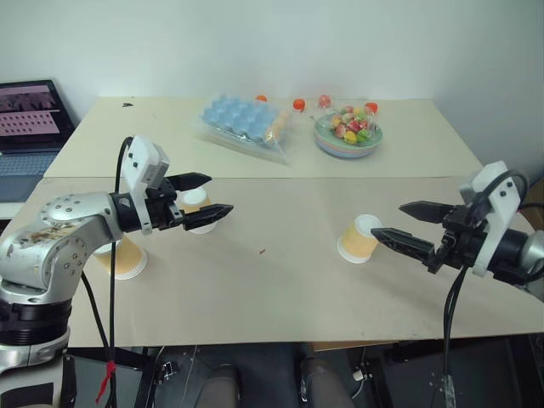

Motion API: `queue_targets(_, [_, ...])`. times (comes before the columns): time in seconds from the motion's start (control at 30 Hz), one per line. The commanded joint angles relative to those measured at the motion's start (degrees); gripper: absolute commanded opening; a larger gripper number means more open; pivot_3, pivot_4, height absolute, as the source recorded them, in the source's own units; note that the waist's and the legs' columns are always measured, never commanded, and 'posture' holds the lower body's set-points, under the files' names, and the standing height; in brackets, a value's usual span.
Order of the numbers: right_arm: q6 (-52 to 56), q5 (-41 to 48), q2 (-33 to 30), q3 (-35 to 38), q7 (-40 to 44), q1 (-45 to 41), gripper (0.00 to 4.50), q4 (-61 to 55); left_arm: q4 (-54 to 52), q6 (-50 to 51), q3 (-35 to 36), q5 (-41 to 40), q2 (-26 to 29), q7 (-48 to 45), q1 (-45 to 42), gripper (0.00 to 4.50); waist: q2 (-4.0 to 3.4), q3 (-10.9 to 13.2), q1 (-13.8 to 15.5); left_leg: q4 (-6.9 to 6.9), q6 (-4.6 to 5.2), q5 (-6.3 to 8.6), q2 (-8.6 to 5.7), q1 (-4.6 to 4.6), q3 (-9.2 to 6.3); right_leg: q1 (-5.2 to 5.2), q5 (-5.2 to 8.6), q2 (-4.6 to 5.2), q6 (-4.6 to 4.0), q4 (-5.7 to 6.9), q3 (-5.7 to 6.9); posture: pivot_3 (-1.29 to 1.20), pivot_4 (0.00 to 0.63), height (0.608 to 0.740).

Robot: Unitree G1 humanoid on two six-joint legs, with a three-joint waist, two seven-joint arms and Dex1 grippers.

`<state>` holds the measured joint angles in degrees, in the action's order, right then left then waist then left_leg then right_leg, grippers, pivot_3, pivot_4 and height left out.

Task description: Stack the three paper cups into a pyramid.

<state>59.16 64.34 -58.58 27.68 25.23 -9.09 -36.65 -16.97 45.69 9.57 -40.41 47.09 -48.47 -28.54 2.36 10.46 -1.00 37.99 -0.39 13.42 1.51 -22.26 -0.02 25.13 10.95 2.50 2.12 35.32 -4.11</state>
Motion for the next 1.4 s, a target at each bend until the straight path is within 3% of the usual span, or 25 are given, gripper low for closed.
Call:
queue_targets(0.03, [-1.04,0.0,-0.78,1.23,0.26,-1.0,4.5,-0.64,-1.45,-0.7,0.66,-0.37,0.68,-0.97,-0.78,4.42,0.0,0.0,0.0,0.0,0.0,0.0,0.0,0.0,0.0,0.0,0.0,0.0,0.0,0.0,0.0,0.0,0.15,0.74])
queue_targets(0.4, [-3.0,-4.26,0.43,-6.18,3.93,-5.52,4.5,3.09,1.26,1.37,8.36,-1.62,2.4,2.03,0.95,4.42,0.0,0.0,-0.19,0.01,0.0,0.0,0.01,0.0,0.01,0.01,-0.01,-0.01,-0.02,0.0,-0.01,0.0,0.15,0.74])
queue_targets(0.63, [-5.34,-9.22,1.75,-12.36,7.95,-10.22,4.5,6.98,3.04,0.6,16.28,0.54,1.79,8.77,5.88,4.42,0.0,0.0,-0.18,0.01,0.0,0.0,0.06,0.01,0.01,0.02,-0.03,-0.03,-0.04,0.01,0.02,0.0,0.15,0.74])
queue_targets(0.83, [-6.64,-12.24,2.98,-15.1,10.83,-12.2,4.5,9.16,2.75,-0.73,21.49,1.22,3.76,8.99,11.21,4.42,0.01,-0.01,-0.14,0.01,0.0,0.0,0.09,0.0,0.02,0.03,-0.04,-0.03,-0.06,-0.02,0.04,0.0,0.15,0.74])
queue_targets(1.13, [-8.94,-17.63,6.16,-20.53,15.33,-17.91,4.5,13.73,1.27,-6.97,32.61,3.06,-0.27,8.67,26.86,4.42,0.01,-0.01,-0.72,0.01,0.0,0.0,0.18,0.04,0.08,0.07,-0.08,-0.08,-0.13,-0.01,0.05,0.0,0.15,0.74])
queue_targets(1.4, [-9.47,-20.41,7.88,-22.55,18.52,-21.39,4.5,16.05,-1.33,-12.02,33.87,4.28,-5.09,10.62,33.79,4.42,0.09,-0.06,-0.18,0.01,-0.01,0.0,0.2,0.05,0.06,0.06,-0.11,-0.08,-0.19,-0.01,0.11,0.0,0.15,0.74])
